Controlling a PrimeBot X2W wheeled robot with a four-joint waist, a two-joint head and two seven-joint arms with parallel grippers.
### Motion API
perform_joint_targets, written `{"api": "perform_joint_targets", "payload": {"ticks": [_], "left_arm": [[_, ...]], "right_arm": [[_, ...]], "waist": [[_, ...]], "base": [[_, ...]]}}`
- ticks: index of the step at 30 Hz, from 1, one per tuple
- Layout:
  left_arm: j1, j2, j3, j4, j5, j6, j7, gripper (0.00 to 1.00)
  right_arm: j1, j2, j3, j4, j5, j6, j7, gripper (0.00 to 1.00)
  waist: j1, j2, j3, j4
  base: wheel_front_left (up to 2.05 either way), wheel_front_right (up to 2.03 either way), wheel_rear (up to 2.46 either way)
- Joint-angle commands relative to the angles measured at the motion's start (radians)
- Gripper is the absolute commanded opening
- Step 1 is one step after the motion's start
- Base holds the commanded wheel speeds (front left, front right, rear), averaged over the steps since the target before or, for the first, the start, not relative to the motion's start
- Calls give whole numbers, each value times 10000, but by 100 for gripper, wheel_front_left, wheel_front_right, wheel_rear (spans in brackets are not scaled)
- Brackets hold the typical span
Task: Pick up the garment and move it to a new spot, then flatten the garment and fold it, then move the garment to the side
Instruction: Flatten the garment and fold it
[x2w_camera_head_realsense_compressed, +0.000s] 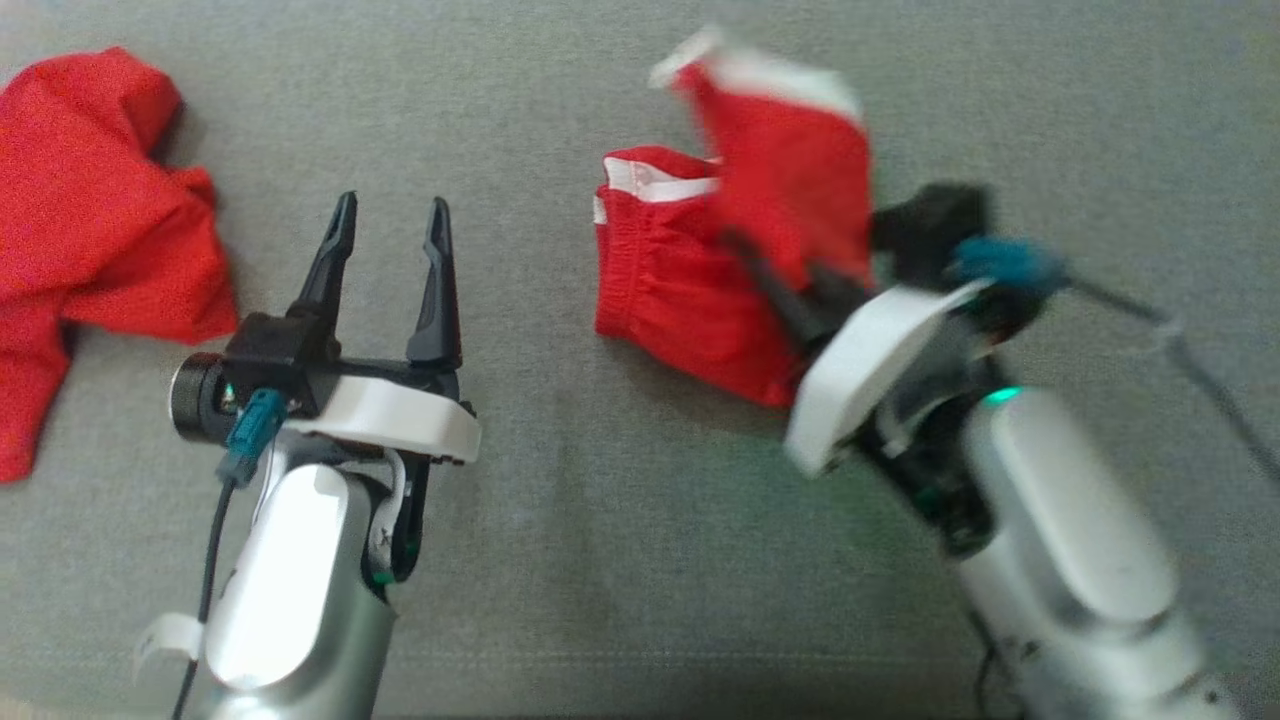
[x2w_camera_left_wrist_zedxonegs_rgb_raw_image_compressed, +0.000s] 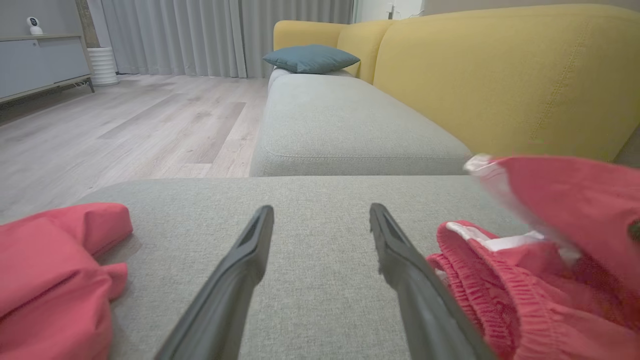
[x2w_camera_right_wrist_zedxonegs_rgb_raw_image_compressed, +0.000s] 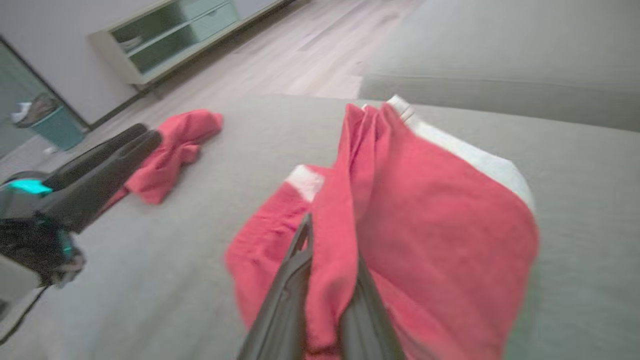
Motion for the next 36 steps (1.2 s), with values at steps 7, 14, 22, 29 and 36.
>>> {"api": "perform_joint_targets", "payload": {"ticks": [7, 14, 22, 29, 36], "left_arm": [[127, 55, 214, -360, -113, 4, -51, 100], [146, 26, 291, -379, -105, 4, -51, 100], [120, 47, 446, -413, -27, 9, -51, 100], [220, 214, 572, -529, 113, 61, -51, 100], [424, 491, 665, -695, 257, 167, -51, 100]], "right_arm": [[235, 448, 1872, 428, 515, 37, -54, 0], [458, 464, 1928, 1050, 204, 37, -356, 100], [417, 41, 1935, 27, 218, 37, -2740, 100], [1176, -146, -677, -563, -531, 37, -4317, 100], [2250, -101, -3456, -766, -1375, 37, -4750, 100]], "waist": [[0, -1, 2, 325], [0, -1, 81, 313], [0, -1, 100, 98], [0, -1, -10, -236], [0, -1, -225, -577]], "base": [[0, 0, 0], [0, 0, 0], [0, 0, 0], [0, 0, 0], [0, 0, 0]]}}
